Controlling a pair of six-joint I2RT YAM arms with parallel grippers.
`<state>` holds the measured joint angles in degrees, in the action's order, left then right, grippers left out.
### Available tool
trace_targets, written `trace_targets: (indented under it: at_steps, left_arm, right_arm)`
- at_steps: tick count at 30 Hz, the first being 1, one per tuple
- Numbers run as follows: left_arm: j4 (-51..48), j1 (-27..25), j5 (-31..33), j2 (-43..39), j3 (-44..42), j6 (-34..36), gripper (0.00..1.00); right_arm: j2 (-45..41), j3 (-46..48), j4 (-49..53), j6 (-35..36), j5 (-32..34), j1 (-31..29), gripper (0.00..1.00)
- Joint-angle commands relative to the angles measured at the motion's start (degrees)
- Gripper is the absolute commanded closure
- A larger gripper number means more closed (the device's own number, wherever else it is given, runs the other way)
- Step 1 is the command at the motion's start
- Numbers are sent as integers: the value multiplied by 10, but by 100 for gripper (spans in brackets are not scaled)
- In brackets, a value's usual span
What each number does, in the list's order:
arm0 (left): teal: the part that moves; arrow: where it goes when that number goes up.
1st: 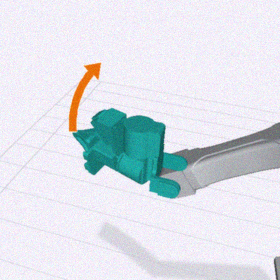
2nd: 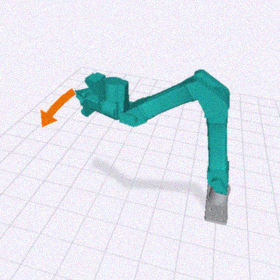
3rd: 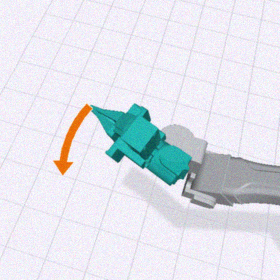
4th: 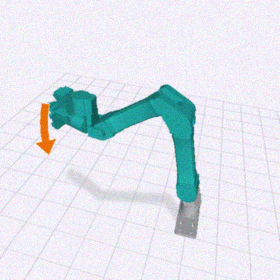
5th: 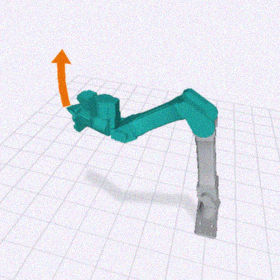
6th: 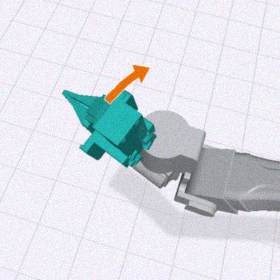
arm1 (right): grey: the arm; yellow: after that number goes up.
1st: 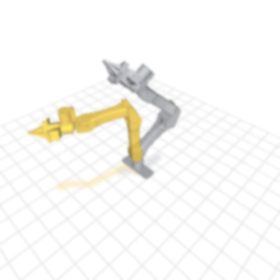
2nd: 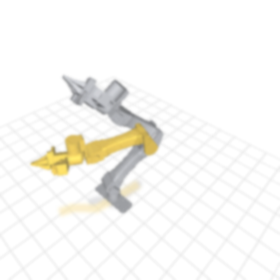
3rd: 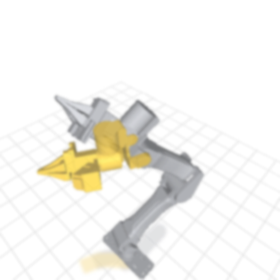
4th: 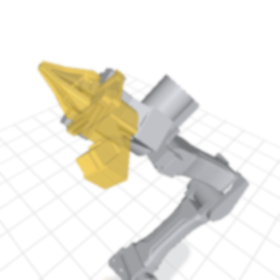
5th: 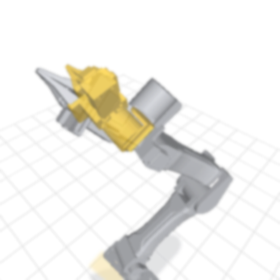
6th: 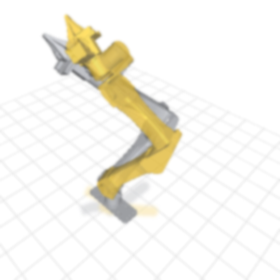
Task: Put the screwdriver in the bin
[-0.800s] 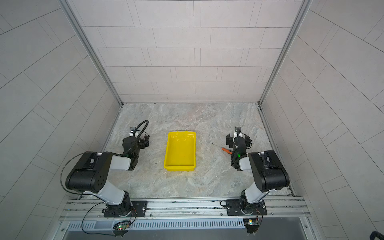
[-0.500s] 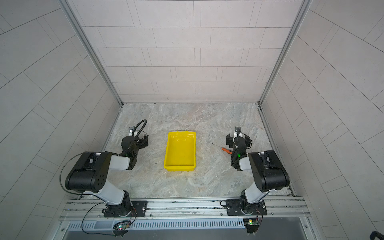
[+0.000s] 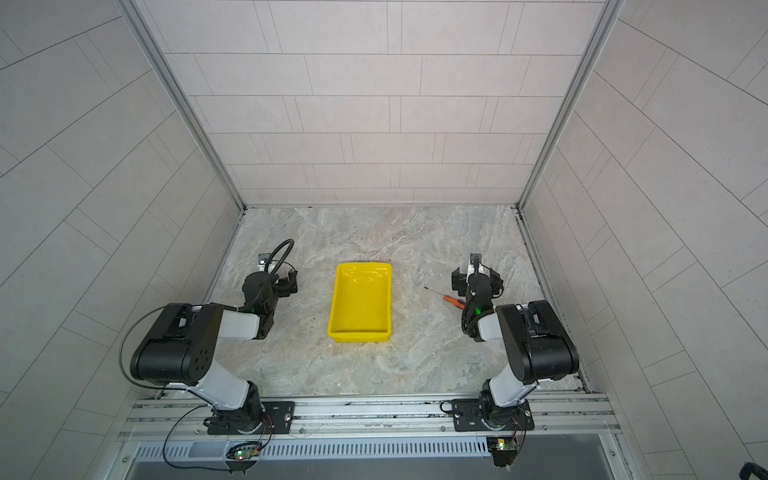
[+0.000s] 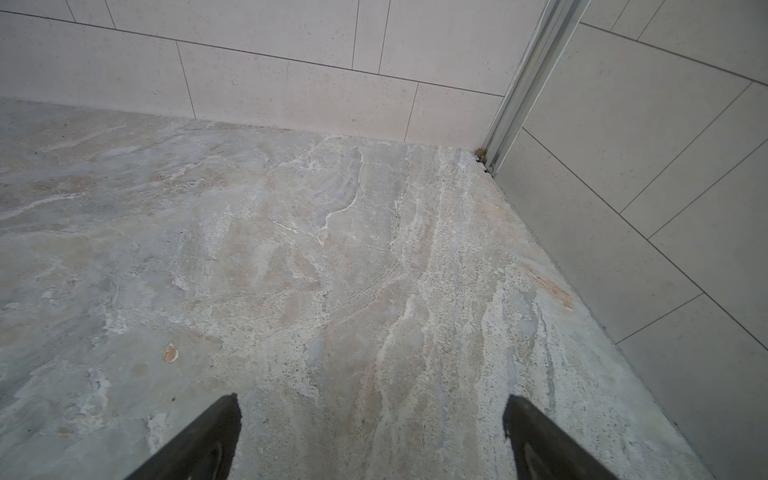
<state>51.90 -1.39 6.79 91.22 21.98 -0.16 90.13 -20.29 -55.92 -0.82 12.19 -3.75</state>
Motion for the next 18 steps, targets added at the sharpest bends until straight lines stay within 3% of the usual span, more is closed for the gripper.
trace_targets:
  at_steps: [1, 8, 18]
  left_arm:
    - [3, 3, -5, -4, 10, -4, 0]
    - [4, 3, -7, -4, 9, -4, 0]
    - [45, 3, -61, -11, -15, 16, 0]
  right_arm:
    - [3, -1, -7, 8, 0, 0, 1]
    - [3, 2, -13, 10, -2, -1, 1]
    - [3, 0, -10, 8, -5, 2, 1]
